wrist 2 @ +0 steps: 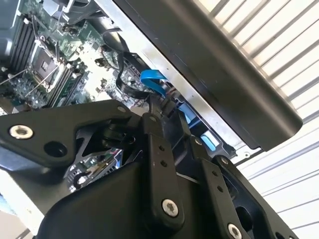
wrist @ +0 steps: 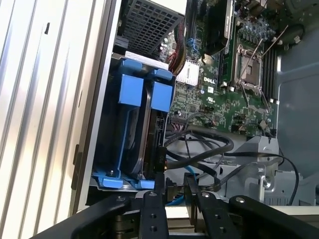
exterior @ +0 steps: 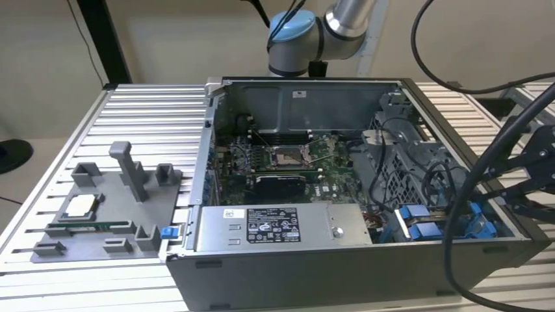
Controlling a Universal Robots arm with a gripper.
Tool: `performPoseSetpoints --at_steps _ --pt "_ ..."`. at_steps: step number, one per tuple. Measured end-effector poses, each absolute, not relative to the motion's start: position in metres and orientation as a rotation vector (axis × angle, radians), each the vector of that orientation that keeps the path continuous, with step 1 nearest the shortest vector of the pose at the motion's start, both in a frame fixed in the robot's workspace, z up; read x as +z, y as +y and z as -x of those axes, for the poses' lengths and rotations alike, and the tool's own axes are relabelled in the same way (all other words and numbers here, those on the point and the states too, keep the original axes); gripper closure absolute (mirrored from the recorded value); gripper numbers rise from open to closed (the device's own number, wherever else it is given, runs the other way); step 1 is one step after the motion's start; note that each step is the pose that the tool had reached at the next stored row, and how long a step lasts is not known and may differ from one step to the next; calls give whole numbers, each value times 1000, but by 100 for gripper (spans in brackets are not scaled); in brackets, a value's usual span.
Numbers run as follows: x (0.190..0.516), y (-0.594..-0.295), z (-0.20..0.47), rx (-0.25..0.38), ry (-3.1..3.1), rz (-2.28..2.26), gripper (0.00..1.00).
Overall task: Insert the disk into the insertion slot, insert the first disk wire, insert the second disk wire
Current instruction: 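Insert the second disk wire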
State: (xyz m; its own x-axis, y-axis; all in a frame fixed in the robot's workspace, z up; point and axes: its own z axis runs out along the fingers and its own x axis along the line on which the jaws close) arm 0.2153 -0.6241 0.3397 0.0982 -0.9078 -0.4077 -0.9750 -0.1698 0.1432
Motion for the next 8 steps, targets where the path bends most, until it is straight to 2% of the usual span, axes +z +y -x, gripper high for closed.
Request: performPoseSetpoints --at_steps 8 --pt "336 -624 -215 621 1908 2191 0"
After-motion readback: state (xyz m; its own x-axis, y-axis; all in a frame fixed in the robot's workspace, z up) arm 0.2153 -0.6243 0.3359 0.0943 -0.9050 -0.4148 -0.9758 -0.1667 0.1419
